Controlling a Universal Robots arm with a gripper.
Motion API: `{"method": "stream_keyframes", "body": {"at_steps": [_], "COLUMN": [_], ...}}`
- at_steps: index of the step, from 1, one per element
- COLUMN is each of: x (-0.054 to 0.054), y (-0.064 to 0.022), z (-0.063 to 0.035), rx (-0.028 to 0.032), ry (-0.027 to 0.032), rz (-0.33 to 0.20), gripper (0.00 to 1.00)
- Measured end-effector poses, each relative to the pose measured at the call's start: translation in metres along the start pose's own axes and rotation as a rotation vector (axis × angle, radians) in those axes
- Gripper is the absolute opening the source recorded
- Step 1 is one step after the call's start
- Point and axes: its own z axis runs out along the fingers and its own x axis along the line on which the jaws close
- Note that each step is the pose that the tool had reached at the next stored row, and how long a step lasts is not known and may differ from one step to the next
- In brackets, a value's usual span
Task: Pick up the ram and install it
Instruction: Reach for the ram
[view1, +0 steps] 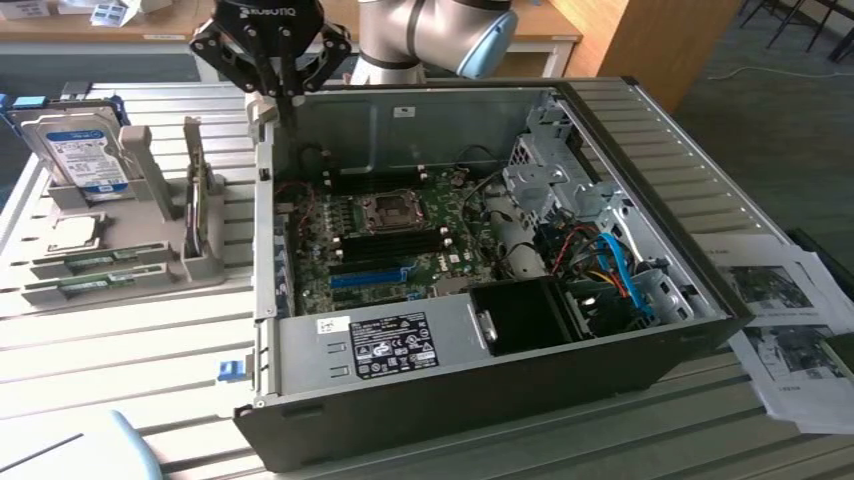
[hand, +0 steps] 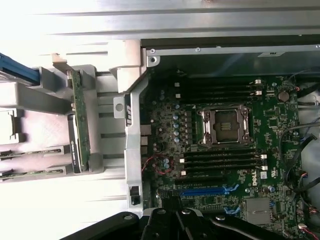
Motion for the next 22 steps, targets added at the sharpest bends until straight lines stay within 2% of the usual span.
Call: {"method": "stream_keyframes", "body": {"at_steps": [4,14,22], "x": [0.017,0.046,0.065], "y": [-0.0012,-0.0034,-0.0048], "z": [-0.0004,-0.001,-0.0014], "rx": [0.0,0.0,0.0], "ry": [0.0001,0.0,0.0], "rz": [0.0,0.0,0.0], "gripper": [0.09,0.09,0.09]}}
